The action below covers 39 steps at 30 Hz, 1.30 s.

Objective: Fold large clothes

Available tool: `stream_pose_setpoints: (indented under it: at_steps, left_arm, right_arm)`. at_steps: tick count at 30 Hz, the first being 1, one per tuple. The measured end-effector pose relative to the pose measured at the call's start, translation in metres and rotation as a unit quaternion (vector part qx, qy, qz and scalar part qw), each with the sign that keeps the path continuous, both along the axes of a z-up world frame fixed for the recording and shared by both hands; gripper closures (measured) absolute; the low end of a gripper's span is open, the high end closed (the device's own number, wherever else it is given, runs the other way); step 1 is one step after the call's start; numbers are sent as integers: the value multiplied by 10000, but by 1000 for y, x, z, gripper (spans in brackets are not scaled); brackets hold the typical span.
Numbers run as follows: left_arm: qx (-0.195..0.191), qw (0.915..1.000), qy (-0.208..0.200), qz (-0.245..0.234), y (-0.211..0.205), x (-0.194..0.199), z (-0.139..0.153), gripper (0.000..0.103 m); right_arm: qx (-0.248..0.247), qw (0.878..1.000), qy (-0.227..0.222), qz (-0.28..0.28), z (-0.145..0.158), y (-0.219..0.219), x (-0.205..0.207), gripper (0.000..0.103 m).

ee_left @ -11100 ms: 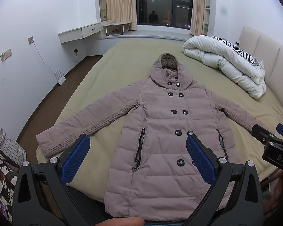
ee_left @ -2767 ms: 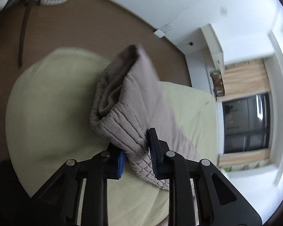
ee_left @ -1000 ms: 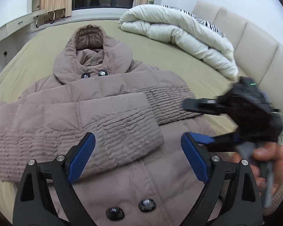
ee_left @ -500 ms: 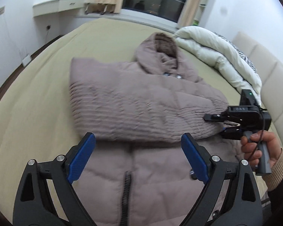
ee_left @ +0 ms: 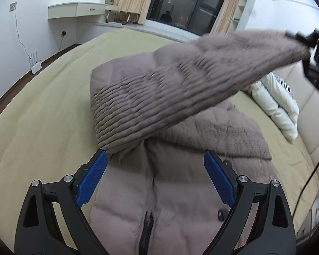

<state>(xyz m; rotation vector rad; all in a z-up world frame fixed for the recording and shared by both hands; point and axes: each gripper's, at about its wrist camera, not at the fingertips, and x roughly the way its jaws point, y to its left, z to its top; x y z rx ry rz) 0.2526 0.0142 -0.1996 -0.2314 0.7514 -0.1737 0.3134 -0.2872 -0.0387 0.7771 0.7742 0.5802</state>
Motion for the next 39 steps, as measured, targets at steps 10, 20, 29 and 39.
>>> stream_pose_setpoints:
  at_steps: [10, 20, 29, 39]
  left_arm:
    - [845, 9939, 115, 702, -17, 94, -34, 21]
    - [1217, 9877, 823, 528, -19, 122, -88, 75]
    - [1471, 9850, 892, 114, -17, 112, -80, 75]
    - [1625, 9866, -51, 135, -27, 123, -6, 75]
  right_arm:
    - [201, 9930, -1118, -321, 86, -26, -2, 83]
    - [351, 9797, 568, -1891, -107, -156, 14, 83]
    - [495, 9569, 1684, -2315, -245, -193, -4, 74]
    - [-1411, 9599, 795, -2290, -140, -175, -11, 43]
